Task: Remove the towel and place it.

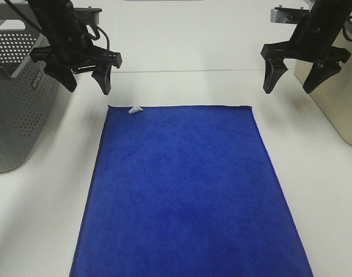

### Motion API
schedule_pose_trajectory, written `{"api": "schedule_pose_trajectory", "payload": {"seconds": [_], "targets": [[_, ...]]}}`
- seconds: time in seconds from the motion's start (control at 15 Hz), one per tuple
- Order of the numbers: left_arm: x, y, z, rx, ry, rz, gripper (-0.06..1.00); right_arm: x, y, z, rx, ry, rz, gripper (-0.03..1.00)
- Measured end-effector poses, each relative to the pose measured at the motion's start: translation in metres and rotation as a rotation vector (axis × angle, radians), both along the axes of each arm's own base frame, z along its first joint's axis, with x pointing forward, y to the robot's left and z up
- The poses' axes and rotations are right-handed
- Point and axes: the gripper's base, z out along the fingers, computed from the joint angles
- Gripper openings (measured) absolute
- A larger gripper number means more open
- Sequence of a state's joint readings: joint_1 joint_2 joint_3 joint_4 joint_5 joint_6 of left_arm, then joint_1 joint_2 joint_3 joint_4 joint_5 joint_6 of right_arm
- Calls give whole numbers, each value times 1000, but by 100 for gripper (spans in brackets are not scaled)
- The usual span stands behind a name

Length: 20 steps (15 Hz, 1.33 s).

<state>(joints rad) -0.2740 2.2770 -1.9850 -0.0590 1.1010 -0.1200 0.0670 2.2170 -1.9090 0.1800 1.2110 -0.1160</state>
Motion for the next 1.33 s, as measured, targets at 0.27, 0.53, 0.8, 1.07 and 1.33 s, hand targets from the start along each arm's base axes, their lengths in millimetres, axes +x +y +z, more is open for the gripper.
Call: {"api": "schedule_pose_trajectory", "payload": {"seconds": [0.27,0.53,0.8,1.07,1.33], "targets": [[31,6,-29,-24,29,-13,69,18,2,-23,3,7,6,86],[46,3,-49,-26,34,-19,69,20,2,-39,4,41,6,86],[47,2,-75,-16,82,-19,69,21,3,-57,6,72,26,86],[47,0,-84,-32,103,-16,69,27,5,-74,30,58,11,86],[46,-2,-89,-56,118,-12,69,33,8,-86,65,17,-17,86]]}}
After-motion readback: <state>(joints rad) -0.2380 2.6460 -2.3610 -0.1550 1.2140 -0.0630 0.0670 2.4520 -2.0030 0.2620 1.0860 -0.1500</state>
